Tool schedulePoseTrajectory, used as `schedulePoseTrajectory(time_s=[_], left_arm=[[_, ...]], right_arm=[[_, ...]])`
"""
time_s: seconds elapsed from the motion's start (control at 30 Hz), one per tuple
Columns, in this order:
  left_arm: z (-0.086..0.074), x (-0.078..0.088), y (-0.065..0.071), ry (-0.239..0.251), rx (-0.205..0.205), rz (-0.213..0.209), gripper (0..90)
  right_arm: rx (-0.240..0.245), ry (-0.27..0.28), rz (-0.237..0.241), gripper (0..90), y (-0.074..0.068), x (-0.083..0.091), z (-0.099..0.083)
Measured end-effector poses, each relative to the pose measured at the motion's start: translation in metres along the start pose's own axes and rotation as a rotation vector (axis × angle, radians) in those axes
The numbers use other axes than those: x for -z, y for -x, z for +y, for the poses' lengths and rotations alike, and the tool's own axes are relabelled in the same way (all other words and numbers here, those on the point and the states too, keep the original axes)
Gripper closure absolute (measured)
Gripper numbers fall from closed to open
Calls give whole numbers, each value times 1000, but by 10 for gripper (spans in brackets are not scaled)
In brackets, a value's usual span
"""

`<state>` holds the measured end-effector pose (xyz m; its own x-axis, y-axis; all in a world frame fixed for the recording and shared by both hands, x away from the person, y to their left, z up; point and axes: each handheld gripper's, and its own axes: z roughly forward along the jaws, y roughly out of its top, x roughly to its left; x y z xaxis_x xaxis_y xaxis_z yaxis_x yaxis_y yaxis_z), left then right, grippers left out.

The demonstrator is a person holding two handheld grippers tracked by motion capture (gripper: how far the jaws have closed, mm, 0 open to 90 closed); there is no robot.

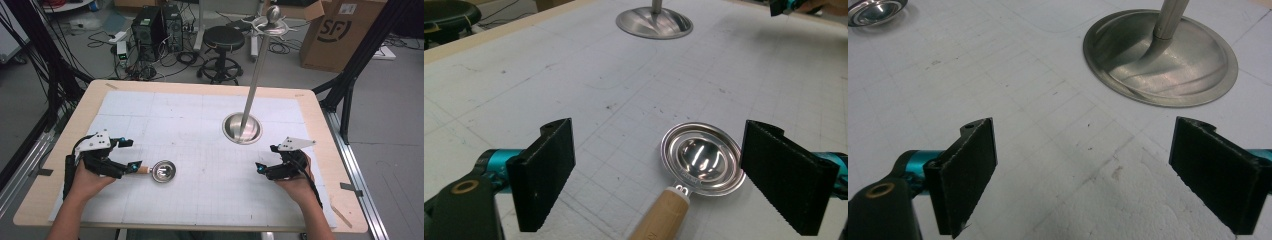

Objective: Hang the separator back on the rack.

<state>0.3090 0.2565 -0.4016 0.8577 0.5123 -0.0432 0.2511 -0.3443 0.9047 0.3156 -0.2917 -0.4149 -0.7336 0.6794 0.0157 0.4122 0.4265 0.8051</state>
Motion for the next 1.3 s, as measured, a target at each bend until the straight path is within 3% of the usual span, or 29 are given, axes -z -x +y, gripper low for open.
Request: schedulePoseTrajectory(time_s=[0.47, 0.5, 0.57, 0.77, 1.17, 1.3], left_arm=[[0, -16, 4, -136, -58, -18, 164], [-2, -20, 4, -179, -70, -15, 167], [-4, -25, 5, -215, -79, -11, 175], [-8, -33, 2, -289, -77, -11, 211], [-16, -44, -2, -416, -70, -82, 427], [-15, -45, -2, -423, -85, -76, 461]], right_arm=[[2, -4, 2, 105, -1, 0, 0], [3, -7, 1, 105, -1, 0, 0], [8, -12, -1, 105, -1, 0, 0], [20, -27, -6, 105, -4, 0, -1], [18, -38, -12, 105, -3, 1, -5], [12, -39, -12, 105, -2, 2, -6]])
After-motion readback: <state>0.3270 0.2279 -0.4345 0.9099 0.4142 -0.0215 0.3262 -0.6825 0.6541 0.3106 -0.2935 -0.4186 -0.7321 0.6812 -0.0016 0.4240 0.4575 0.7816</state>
